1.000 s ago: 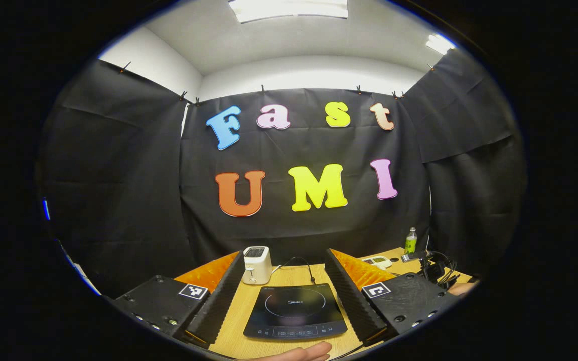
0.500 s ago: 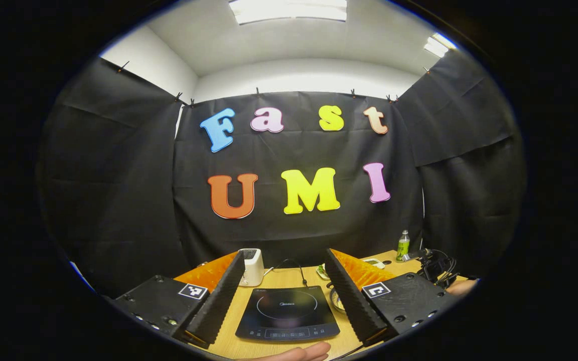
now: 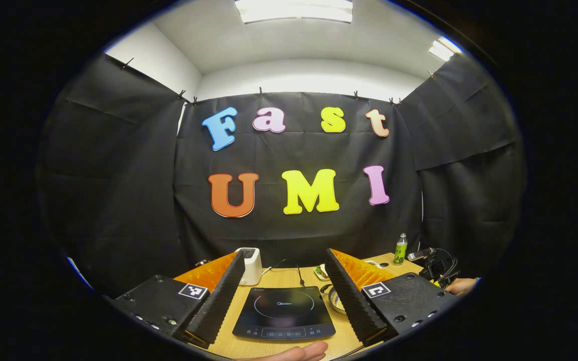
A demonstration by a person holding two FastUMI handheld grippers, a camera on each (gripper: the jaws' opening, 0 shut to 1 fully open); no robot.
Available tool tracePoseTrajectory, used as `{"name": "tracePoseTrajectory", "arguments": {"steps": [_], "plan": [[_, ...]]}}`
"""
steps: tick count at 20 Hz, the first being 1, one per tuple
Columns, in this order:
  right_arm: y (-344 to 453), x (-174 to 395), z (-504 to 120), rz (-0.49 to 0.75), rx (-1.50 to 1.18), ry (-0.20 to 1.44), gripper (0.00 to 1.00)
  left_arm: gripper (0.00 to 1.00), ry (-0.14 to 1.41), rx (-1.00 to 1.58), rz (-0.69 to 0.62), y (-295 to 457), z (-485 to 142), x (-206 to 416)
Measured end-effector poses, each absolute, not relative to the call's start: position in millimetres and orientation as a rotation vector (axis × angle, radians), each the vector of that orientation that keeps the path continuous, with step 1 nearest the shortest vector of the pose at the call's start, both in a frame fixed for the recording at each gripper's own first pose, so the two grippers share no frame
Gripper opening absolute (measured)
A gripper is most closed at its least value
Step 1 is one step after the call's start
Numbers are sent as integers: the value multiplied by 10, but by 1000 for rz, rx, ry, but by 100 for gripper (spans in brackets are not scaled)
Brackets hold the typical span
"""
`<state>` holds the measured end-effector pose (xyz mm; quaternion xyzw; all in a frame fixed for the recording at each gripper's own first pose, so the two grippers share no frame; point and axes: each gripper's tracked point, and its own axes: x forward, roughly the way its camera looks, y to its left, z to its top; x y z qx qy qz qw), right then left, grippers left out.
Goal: First push the handle of the pot to place it horizontally, then grasp the pot with both hands and set it on the induction cooktop.
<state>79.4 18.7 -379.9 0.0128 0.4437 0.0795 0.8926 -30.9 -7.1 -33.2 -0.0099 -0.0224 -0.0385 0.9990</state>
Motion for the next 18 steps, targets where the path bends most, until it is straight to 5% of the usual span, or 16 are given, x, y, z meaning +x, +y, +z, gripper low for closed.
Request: {"name": "tracePoseTrajectory", "arguments": {"steps": [18], "plan": [[-488, 1691, -3651, 132, -204, 709, 4, 96, -6, -42, -89, -186, -529, -92]]}}
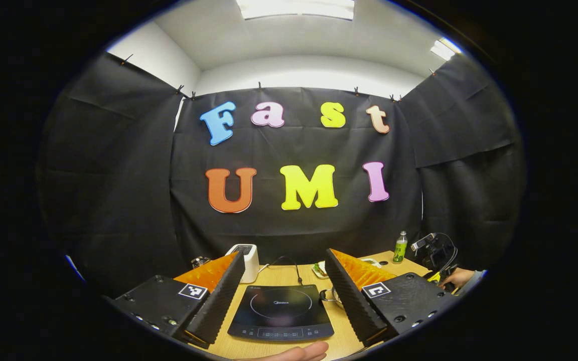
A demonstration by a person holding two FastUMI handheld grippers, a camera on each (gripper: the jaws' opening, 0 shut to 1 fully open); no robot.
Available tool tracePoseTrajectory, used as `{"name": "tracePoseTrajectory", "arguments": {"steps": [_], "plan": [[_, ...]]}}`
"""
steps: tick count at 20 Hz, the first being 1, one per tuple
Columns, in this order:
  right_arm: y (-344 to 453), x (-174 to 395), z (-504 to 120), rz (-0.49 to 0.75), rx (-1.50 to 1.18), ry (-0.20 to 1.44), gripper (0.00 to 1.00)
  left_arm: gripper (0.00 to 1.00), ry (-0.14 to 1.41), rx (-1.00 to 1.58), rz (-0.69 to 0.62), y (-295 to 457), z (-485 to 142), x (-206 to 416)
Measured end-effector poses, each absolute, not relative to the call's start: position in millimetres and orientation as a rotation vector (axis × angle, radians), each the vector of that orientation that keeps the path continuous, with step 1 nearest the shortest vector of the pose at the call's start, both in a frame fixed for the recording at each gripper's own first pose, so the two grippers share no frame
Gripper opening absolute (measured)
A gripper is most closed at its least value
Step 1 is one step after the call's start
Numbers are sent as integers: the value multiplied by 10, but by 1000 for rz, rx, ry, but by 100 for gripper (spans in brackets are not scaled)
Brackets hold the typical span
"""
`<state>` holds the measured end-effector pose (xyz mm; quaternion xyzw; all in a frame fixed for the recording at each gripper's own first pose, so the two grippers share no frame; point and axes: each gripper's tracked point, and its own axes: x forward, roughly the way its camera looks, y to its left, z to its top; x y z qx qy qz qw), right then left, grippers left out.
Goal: First push the handle of the pot to place it horizontally, then grasp the pot with both hands and set it on the induction cooktop.
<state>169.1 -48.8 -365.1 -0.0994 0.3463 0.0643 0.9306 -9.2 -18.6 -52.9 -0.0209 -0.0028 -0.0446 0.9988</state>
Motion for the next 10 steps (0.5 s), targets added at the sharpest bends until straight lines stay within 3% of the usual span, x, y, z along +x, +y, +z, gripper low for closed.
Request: {"name": "tracePoseTrajectory", "arguments": {"steps": [10], "plan": [[-423, 1772, -3866, 140, -147, 758, 4, 96, 51, -79, -135, -499, -826, 232]]}}
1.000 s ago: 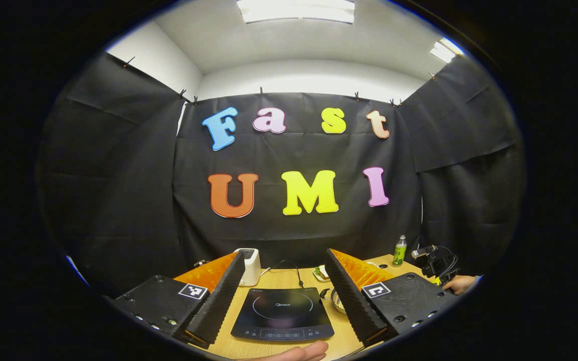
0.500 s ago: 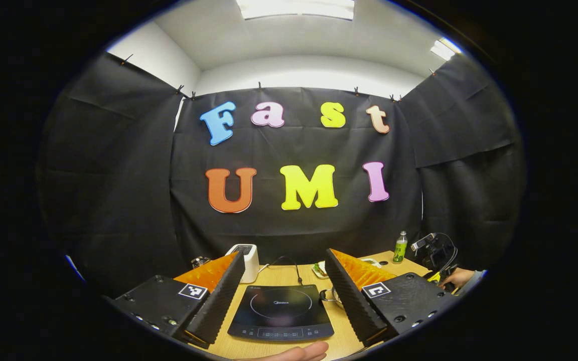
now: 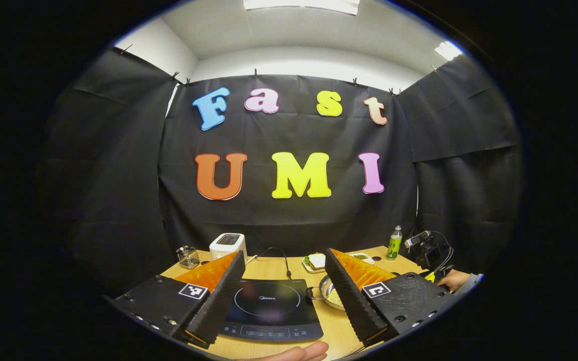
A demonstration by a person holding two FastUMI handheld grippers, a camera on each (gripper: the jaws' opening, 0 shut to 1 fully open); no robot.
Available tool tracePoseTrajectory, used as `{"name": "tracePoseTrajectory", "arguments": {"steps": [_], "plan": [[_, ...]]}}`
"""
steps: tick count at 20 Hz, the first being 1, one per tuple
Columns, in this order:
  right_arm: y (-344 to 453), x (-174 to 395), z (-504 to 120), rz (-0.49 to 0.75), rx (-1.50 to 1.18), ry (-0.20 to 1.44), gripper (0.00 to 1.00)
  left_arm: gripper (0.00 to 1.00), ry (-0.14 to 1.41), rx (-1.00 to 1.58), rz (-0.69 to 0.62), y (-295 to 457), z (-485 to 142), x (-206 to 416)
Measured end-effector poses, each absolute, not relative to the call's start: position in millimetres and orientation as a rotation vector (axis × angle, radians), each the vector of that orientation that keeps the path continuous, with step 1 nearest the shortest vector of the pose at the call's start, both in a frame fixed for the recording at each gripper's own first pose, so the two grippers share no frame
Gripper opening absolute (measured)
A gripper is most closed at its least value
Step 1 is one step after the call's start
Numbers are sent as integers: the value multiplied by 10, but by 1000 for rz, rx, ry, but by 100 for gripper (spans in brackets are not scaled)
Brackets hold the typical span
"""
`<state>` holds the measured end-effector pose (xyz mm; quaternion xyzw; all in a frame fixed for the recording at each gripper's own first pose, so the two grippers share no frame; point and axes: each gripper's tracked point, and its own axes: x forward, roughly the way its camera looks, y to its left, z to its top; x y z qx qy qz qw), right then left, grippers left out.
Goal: First push the handle of the pot to place it horizontally, then grasp the pot with both hands and set it on the induction cooktop.
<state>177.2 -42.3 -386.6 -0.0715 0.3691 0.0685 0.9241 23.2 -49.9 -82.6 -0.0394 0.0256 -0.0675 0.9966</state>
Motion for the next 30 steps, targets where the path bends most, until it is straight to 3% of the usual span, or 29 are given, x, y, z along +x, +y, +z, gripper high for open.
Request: {"name": "tracePoseTrajectory", "arguments": {"steps": [3, 7, 9, 10, 11, 14, 17, 30], "plan": [[-468, 1841, -3768, 108, -90, 714, 1, 96, 58, -85, -144, -593, -932, 359], [-536, 1862, -3518, 92, -85, 641, 6, 96, 126, -101, -167, -776, -1240, 613], [-551, 1833, -3383, 88, -86, 609, 18, 96, 159, -106, -181, -880, -1406, 762], [-570, 1835, -3329, 88, -81, 594, 29, 97, 181, -104, -185, -928, -1511, 829], [-580, 1820, -3277, 92, -77, 583, 32, 97, 203, -103, -187, -967, -1612, 890], [-610, 1785, -3154, 99, -63, 549, 65, 96, 259, -101, -204, -1130, -1888, 1061], [-607, 1794, -3116, 104, -40, 539, 86, 96, 304, -93, -223, -1283, -2120, 1234], [-509, 2225, -3387, 96, 6, 594, 89, 97, 526, -58, -220, -1607, -3152, 1934]]}}
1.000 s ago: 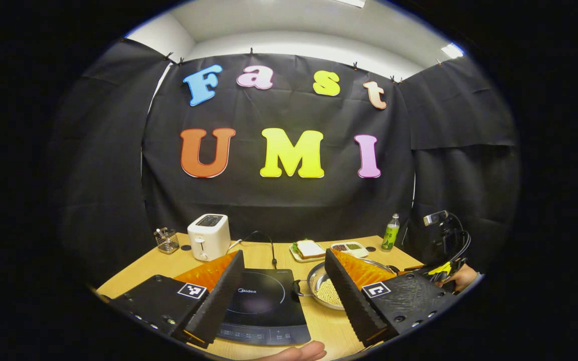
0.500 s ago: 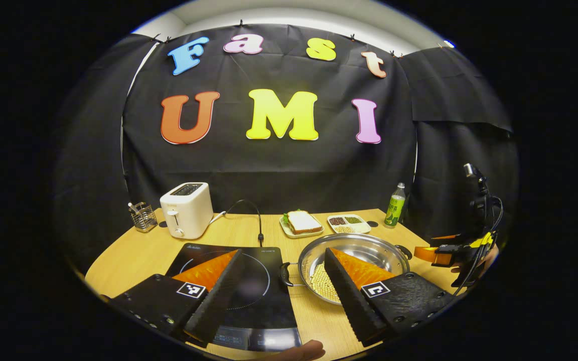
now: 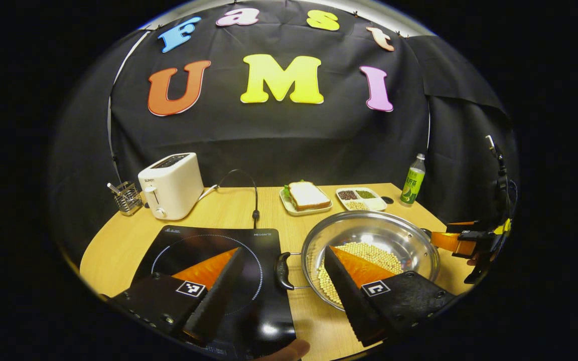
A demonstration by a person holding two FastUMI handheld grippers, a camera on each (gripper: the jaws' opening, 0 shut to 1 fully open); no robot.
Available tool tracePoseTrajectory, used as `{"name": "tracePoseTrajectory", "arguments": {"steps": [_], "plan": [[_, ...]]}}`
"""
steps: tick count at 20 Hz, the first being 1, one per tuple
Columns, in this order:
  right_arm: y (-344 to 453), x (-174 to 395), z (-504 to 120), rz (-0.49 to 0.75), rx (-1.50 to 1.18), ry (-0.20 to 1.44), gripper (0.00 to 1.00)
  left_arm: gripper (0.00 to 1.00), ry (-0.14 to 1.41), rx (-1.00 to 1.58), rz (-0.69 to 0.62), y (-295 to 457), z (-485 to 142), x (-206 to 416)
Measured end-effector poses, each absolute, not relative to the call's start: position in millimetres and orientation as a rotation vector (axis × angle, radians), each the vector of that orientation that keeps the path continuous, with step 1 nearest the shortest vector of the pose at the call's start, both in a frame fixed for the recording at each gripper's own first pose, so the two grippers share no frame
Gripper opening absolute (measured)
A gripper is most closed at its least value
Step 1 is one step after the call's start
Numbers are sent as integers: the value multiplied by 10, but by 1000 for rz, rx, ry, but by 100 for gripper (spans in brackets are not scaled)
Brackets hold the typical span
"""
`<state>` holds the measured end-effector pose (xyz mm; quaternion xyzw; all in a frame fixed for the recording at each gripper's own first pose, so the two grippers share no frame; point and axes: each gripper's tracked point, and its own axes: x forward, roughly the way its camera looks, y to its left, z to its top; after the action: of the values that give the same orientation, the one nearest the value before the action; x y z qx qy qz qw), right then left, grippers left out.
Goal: First push the handle of the pot to place it horizontally, then grasp the pot with both hands and set it on the induction cooktop.
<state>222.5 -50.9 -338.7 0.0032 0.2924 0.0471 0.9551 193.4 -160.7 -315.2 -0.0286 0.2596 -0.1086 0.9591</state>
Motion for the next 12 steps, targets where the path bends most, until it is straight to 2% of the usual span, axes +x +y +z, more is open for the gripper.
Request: {"name": "tracePoseTrajectory", "arguments": {"steps": [6, 12], "plan": [[-493, 2378, -3602, 94, 24, 630, 89, 97, 652, -24, -221, -1704, -3665, 2114], [-529, 2458, -3724, 87, 39, 653, 89, 98, 691, 3, -215, -1806, -3910, 2240]]}}
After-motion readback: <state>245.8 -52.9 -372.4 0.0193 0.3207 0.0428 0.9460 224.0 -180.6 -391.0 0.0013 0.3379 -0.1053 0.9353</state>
